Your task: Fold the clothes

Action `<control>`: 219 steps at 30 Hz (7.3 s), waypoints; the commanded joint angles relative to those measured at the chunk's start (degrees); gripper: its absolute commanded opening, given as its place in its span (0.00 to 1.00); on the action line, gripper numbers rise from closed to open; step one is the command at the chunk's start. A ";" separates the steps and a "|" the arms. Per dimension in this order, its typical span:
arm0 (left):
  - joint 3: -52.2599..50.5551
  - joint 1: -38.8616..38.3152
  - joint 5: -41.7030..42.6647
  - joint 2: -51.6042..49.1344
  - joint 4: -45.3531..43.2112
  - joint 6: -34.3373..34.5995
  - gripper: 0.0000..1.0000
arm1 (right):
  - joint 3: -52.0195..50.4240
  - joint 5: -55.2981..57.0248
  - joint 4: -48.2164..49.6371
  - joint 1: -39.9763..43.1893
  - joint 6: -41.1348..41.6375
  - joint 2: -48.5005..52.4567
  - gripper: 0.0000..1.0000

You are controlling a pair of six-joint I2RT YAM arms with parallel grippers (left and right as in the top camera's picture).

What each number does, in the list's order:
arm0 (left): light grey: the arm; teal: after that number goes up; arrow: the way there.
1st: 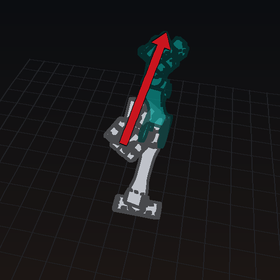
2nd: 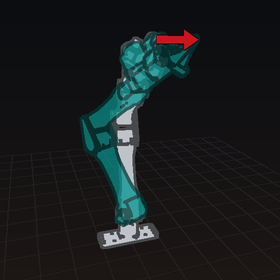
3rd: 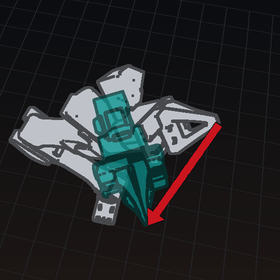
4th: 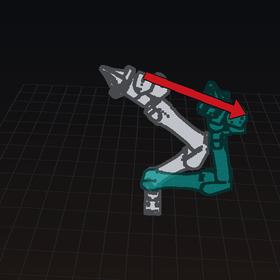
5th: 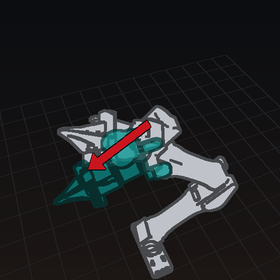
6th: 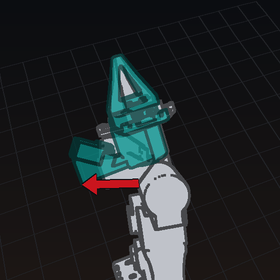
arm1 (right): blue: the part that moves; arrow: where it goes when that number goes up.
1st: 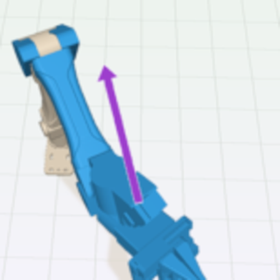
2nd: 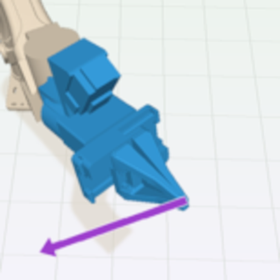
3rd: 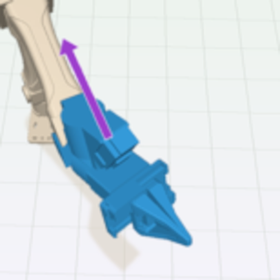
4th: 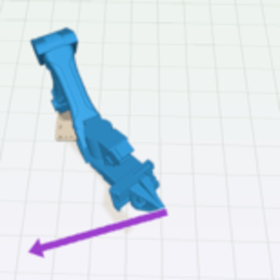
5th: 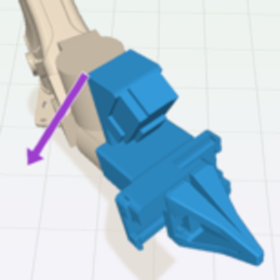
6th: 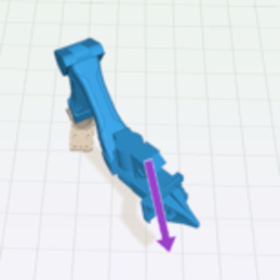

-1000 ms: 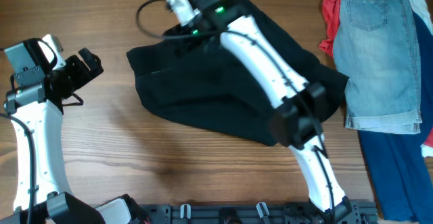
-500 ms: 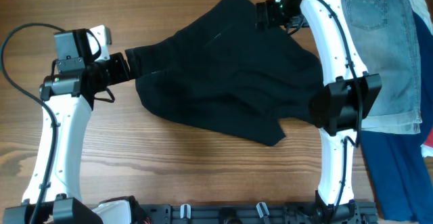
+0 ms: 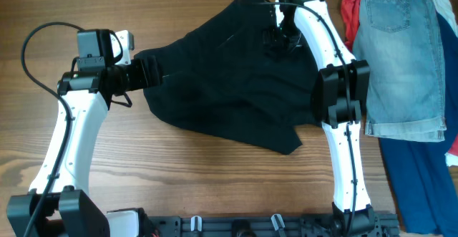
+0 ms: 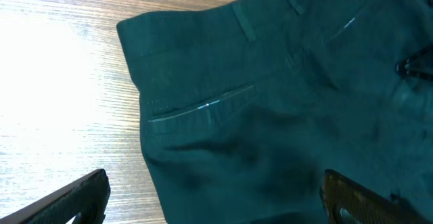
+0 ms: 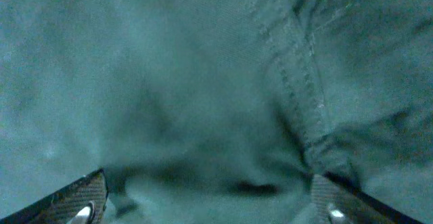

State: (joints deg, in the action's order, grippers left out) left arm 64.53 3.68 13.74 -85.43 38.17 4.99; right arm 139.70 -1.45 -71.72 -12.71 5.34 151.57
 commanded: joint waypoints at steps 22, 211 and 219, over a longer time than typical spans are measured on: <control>0.83 -0.35 -3.39 -8.59 -7.87 -0.07 1.00 | 4.11 -3.04 41.77 0.57 3.30 14.71 0.99; 0.83 16.65 -3.23 -6.19 -3.19 8.92 0.91 | -16.76 -23.87 38.75 6.60 13.00 -6.84 0.04; 0.83 16.65 -3.26 -6.19 -3.26 8.92 0.91 | -16.00 -16.76 49.55 13.51 14.08 -6.97 0.04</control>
State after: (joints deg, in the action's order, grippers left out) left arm 65.60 20.51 10.57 -92.14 34.94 15.07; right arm 122.19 -23.81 -23.59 -0.12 19.00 143.37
